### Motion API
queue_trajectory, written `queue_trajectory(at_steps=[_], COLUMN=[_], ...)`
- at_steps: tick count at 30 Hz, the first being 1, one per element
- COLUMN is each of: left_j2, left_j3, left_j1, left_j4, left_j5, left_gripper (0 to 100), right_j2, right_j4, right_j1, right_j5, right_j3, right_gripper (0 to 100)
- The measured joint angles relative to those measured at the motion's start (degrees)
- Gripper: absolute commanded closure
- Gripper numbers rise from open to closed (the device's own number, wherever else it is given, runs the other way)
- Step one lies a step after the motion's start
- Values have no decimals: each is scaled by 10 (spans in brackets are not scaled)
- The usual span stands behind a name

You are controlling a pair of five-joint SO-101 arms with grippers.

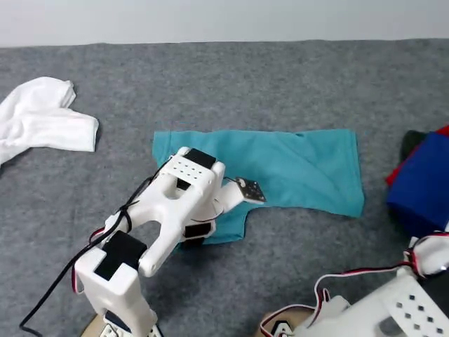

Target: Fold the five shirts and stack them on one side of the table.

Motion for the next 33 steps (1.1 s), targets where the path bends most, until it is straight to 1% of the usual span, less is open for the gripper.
queue_trajectory(at_steps=[4,11,17,22,27,30,33], left_j2=[0,0,0,0,0,8,7], left_j3=[-42,-127,-185,-193,-193,-193,-194], left_j1=[-32,-68,-69,-50,-59,-87,-120], left_j4=[0,0,3,36,39,-6,-78], left_j5=[5,5,7,6,6,31,70], left_gripper=[887,892,893,893,893,893,893], right_j2=[0,0,0,0,0,0,0], right_j4=[0,0,0,0,0,0,0], right_j1=[0,0,0,0,-10,-18,-22], right_j5=[0,0,0,0,0,0,0], right_j3=[0,0,0,0,0,0,0], right_gripper=[754,754,754,754,754,754,754])
